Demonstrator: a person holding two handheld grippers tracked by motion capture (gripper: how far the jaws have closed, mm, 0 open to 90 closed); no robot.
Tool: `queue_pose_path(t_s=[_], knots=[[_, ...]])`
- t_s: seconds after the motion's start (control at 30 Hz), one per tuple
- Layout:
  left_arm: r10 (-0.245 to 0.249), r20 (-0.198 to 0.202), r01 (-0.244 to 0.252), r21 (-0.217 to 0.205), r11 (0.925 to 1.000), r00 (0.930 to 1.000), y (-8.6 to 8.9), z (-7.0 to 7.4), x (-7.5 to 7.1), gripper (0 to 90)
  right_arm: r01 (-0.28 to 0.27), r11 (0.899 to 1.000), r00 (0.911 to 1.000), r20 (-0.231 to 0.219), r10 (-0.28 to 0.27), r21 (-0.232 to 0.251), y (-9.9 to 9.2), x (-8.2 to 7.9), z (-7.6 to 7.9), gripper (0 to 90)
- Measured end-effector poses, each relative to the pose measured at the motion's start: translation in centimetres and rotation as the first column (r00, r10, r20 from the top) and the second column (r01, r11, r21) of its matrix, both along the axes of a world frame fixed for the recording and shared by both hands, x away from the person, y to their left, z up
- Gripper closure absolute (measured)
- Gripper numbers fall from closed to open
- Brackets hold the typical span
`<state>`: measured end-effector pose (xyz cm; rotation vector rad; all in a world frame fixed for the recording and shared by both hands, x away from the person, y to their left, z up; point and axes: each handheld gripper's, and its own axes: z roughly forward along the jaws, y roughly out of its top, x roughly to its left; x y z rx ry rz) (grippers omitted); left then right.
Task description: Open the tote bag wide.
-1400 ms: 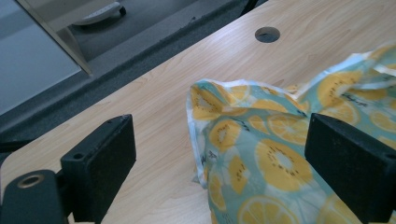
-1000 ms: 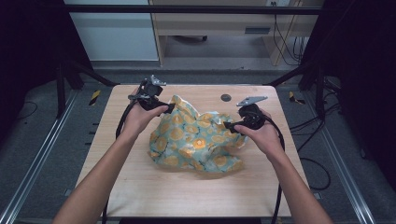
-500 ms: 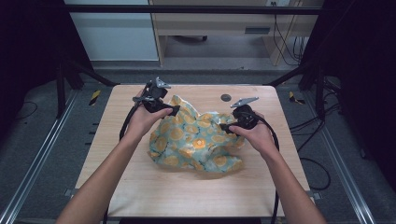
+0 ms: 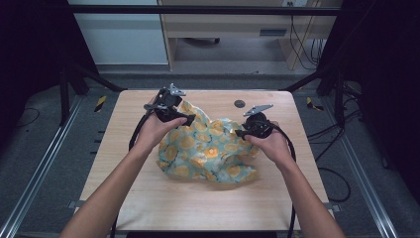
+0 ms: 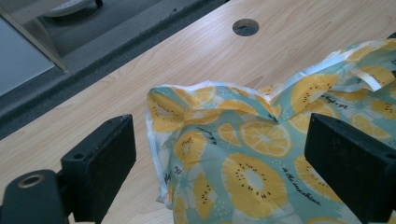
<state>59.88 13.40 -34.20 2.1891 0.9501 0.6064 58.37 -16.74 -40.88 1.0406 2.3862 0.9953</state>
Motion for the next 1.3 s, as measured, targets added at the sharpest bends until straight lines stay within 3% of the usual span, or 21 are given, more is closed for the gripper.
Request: queue_pose_path(t_s=[0.27,0.6,0.97,1.2,1.3], knots=[[-0.002,0.004,0.002,-0.002,1.0000,1.0000,-0.2,-0.1,-0.3,8.5,-0.012,1.000,0.9999,0.002,0.012,0.008,0.2,-0.1,0.0,68.0],[-0.020,-0.001,0.020,0.008,0.9998,0.9998,-0.3,-0.3,-0.9,8.3,-0.036,0.998,0.9989,0.031,0.034,0.048,0.5,-0.7,0.8,88.2],[-0.070,0.015,0.071,-0.008,0.9975,0.9974,-0.4,-1.3,-3.8,6.9,-0.100,0.989,0.9931,0.072,0.092,0.107,1.7,-2.8,3.3,90.0],[-0.119,0.038,0.119,0.003,0.9929,0.9922,-1.7,-1.7,-4.4,5.7,-0.140,0.981,0.9883,0.080,0.130,0.133,3.0,-3.8,4.7,90.0],[-0.134,0.077,0.130,0.049,0.9903,0.9880,-2.3,-1.8,-4.5,6.3,-0.158,0.979,0.9855,0.081,0.149,0.128,3.3,-4.0,5.2,90.0]])
